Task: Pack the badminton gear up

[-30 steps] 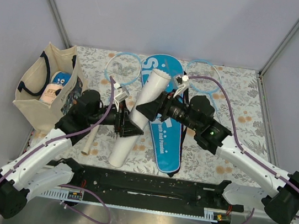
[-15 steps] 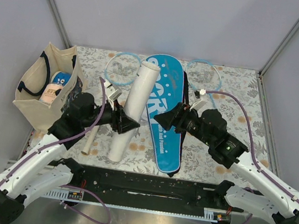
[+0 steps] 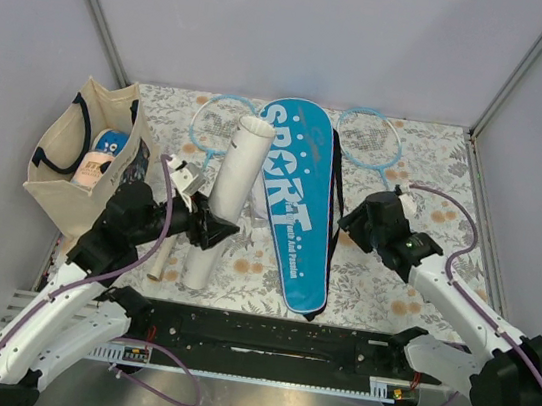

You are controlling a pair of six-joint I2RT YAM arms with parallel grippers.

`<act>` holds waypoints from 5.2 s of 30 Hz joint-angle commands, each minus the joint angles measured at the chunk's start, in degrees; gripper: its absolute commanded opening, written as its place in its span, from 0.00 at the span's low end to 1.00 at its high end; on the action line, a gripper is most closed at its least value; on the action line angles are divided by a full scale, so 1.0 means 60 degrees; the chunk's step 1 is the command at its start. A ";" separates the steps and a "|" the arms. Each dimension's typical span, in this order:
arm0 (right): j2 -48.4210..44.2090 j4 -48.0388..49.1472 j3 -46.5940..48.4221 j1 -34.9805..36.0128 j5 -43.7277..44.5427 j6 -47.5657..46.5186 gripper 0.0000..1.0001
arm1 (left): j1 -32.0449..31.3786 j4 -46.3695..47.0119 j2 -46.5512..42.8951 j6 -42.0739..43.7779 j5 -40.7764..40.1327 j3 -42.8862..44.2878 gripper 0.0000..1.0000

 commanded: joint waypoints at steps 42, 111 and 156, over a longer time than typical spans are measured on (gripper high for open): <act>0.5157 -0.3346 0.1615 -0.2585 0.1577 0.3206 0.08 | -0.0057 0.0360 -0.1021 0.0778 0.0414 -0.0577 0.51; 0.0031 -0.3346 0.5511 -0.0915 -0.7022 -0.4718 0.00 | -0.0393 -0.0270 0.1220 0.7941 -0.0099 -0.0064 0.51; 0.0865 -0.4020 0.5995 0.0505 -0.5088 -0.5304 0.00 | -0.0555 -0.0401 0.1777 0.8029 -0.0304 0.0156 0.51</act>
